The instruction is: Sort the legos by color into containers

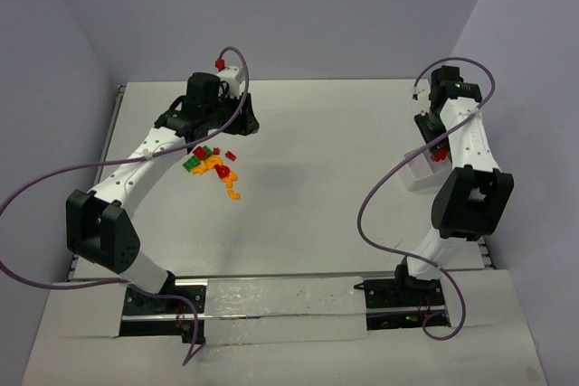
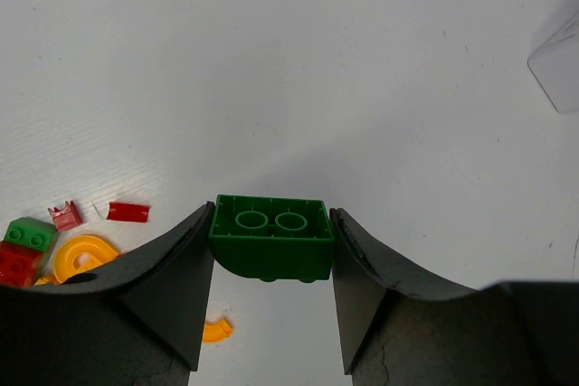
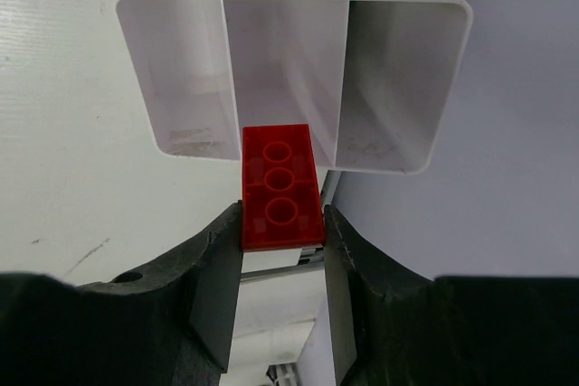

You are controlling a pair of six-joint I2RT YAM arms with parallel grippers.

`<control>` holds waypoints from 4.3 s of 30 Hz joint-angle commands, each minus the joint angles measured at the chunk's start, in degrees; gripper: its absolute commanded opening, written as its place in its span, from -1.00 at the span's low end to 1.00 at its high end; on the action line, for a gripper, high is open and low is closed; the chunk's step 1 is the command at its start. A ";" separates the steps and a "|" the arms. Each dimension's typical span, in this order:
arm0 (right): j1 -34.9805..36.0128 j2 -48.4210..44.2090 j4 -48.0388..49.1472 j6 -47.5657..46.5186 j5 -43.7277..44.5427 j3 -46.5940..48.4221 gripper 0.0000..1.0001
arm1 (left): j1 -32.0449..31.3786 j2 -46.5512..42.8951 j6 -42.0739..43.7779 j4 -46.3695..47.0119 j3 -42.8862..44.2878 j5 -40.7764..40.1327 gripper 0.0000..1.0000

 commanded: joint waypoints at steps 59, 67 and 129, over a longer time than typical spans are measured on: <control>49.82 -6.23 17.33 9.75 -35.98 13.19 0.66 | 8.73 -0.13 -72.69 56.68 -18.54 55.82 -0.95; 50.90 -3.69 18.65 10.78 -32.01 17.71 0.57 | 8.65 -0.16 -71.25 54.57 -18.93 55.11 -0.95; -12.63 -17.21 9.84 -12.11 -26.63 -7.19 -1.00 | 11.72 -8.28 3.38 -1.19 -1.89 12.18 0.99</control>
